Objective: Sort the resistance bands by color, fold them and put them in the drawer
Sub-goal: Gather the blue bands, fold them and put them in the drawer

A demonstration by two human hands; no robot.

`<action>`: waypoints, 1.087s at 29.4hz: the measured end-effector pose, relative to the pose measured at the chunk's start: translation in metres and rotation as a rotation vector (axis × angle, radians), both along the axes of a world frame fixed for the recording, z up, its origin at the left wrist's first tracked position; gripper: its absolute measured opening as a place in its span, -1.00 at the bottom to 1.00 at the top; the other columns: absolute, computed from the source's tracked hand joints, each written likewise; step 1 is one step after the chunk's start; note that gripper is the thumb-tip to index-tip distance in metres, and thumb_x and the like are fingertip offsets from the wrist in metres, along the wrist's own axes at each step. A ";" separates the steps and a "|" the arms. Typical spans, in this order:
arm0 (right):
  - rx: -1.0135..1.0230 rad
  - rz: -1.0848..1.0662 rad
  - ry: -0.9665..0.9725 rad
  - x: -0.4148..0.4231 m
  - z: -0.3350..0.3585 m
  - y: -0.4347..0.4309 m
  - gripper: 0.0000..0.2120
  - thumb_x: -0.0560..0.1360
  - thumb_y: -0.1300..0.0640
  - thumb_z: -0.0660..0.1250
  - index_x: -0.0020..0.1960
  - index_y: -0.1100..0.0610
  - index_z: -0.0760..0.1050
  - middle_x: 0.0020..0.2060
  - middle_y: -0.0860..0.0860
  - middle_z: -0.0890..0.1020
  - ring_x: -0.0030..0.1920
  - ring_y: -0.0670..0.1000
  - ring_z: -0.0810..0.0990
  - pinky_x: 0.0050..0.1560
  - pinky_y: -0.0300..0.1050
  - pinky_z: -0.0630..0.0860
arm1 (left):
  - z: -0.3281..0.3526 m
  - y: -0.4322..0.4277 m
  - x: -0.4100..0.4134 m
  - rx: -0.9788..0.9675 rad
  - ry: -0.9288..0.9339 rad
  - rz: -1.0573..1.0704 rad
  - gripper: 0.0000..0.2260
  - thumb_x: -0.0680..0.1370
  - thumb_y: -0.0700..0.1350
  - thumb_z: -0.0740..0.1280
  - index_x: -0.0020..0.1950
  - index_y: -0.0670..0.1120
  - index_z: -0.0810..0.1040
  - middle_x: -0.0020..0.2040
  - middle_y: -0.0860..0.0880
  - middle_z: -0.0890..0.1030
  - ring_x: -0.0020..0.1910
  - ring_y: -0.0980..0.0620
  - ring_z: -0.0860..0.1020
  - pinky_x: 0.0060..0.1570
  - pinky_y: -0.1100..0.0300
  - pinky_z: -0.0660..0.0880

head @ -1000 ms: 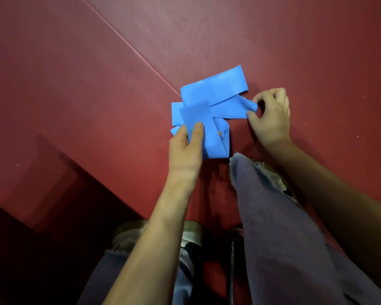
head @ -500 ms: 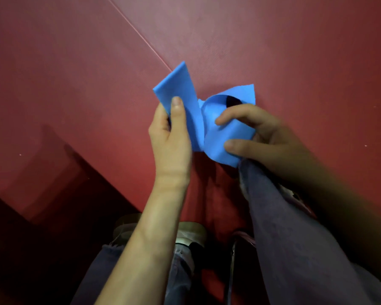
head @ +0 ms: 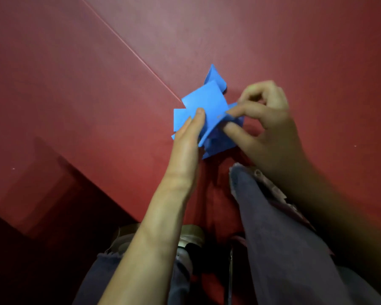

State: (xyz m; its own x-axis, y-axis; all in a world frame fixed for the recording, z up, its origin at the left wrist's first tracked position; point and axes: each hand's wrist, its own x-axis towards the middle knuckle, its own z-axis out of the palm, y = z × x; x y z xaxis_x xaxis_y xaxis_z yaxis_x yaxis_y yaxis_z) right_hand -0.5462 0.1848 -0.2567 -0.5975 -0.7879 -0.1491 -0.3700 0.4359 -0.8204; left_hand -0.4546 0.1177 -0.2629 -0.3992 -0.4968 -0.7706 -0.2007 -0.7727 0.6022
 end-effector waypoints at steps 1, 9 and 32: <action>-0.005 0.019 0.095 -0.003 -0.001 0.000 -0.90 0.33 0.21 0.31 -0.21 0.17 0.60 -0.13 0.00 0.48 -0.08 -0.05 0.39 0.02 -0.44 0.24 | -0.001 0.003 -0.002 0.006 -0.007 0.003 -0.75 0.59 -0.13 0.11 -0.13 -0.08 0.57 -0.20 0.04 0.66 -0.17 0.15 0.61 -0.03 0.31 0.53; 0.049 -0.036 -0.294 0.007 -0.006 -0.010 -0.73 0.40 0.08 0.25 -0.19 0.32 0.46 -0.39 0.21 0.49 -0.35 -0.12 0.34 -0.26 -0.16 0.33 | -0.002 0.007 -0.009 -0.007 -0.087 0.098 -0.73 0.60 -0.10 0.08 -0.01 -0.17 0.54 -0.13 -0.10 0.63 -0.12 0.00 0.59 0.03 0.15 0.53; 0.008 -0.221 -0.620 0.018 -0.016 -0.014 -0.93 0.37 0.06 0.32 -0.28 -0.02 0.46 -0.53 -0.16 0.54 -0.45 -0.25 0.42 -0.34 -0.37 0.36 | 0.003 0.011 0.011 -0.122 -0.141 0.121 -0.83 0.54 -0.07 0.22 -0.09 -0.12 0.57 -0.02 -0.22 0.64 0.01 -0.14 0.60 0.06 -0.02 0.52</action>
